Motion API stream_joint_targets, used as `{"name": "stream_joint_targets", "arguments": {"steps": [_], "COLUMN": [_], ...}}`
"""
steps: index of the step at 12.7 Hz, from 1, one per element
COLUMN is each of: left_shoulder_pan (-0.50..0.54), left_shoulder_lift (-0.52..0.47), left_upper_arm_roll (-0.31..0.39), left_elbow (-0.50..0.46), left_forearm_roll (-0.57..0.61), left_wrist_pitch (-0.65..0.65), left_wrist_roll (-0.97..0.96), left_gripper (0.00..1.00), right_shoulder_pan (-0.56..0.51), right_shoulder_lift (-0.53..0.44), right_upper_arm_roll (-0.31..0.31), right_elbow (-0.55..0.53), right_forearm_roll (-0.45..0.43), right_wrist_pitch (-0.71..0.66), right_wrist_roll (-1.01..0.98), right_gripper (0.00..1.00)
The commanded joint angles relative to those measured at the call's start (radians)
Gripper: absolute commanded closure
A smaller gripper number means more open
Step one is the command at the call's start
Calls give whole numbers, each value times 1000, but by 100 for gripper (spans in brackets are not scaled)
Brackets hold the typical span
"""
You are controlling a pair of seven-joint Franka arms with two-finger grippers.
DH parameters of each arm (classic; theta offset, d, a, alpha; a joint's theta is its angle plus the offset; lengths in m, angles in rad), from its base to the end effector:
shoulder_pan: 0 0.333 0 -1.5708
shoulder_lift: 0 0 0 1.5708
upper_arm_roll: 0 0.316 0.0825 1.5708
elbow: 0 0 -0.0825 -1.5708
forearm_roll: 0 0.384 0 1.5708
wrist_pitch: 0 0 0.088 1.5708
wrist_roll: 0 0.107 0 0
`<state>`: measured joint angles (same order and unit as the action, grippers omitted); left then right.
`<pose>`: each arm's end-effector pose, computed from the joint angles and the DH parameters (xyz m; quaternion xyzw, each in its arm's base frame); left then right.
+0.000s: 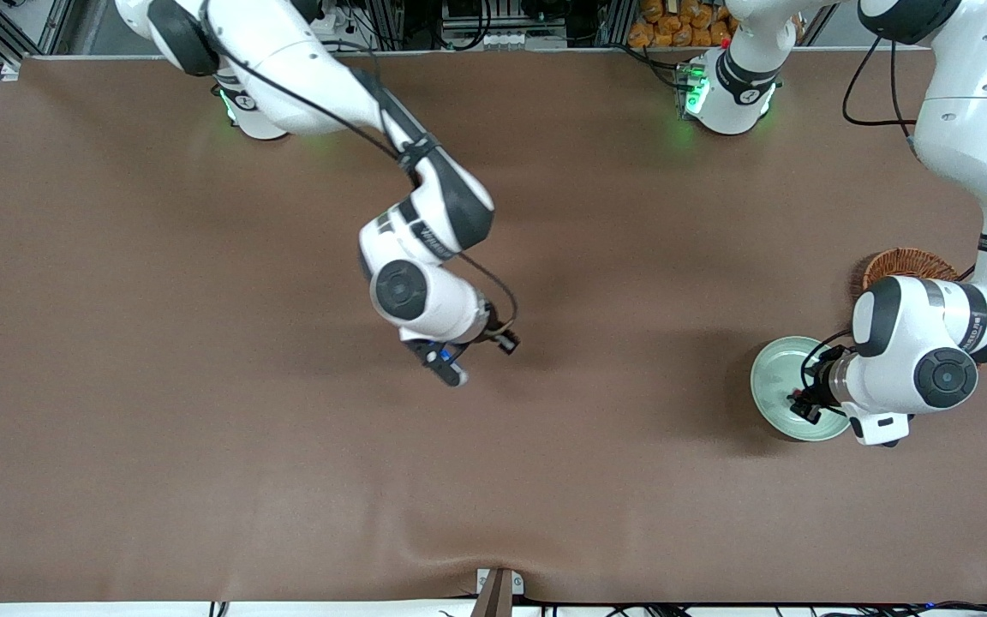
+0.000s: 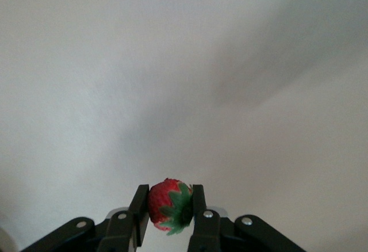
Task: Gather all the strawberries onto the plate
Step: 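Drop the strawberry on the plate while the right gripper lifts the third, then set the third strawberry down mid-table and open the right gripper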
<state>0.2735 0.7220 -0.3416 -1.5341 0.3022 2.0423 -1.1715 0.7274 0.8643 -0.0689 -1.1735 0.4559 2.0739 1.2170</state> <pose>0.6883 0.0032 0.2341 -0.8738 -0.4792 0.0590 0.0587 0.5836 0.4999 0.2769 -0.9165 0.3595 0.1297 0.1185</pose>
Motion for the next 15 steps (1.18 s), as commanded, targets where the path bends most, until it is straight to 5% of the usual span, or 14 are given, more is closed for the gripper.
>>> {"name": "stream_joint_targets", "arguments": {"steps": [1,3,4,5,6,10,15], "left_shoulder_pan": [-5,-7,-14,-35,-57,-124,-337], "left_shoulder_lift": [-32,-61,-62,-64,-65,-65,-30], "left_upper_arm_roll": [-11,-55,-71,-76,-83,-140,-140], "left_elbow": [-11,-12,-12,-11,-5,0,29], "left_forearm_roll": [29,31,31,31,31,31,18], "left_wrist_pitch": [-23,-43,-47,-47,-47,-39,10], "left_wrist_roll": [-14,4,6,6,4,-10,-212], "left_gripper": [0,0,0,0,0,0,0], "right_shoulder_pan": [35,43,47,49,44,-9,-176], "right_shoulder_lift": [44,62,76,82,81,36,-16], "right_upper_arm_roll": [-6,-6,-6,-6,-6,-12,-9], "right_elbow": [-18,-46,-48,-49,-49,-37,20], "right_forearm_roll": [7,3,3,3,3,1,-38], "right_wrist_pitch": [64,90,91,91,87,63,-54], "right_wrist_roll": [30,29,29,30,36,38,-35], "right_gripper": [100,96,78,23,0,0,0]}}
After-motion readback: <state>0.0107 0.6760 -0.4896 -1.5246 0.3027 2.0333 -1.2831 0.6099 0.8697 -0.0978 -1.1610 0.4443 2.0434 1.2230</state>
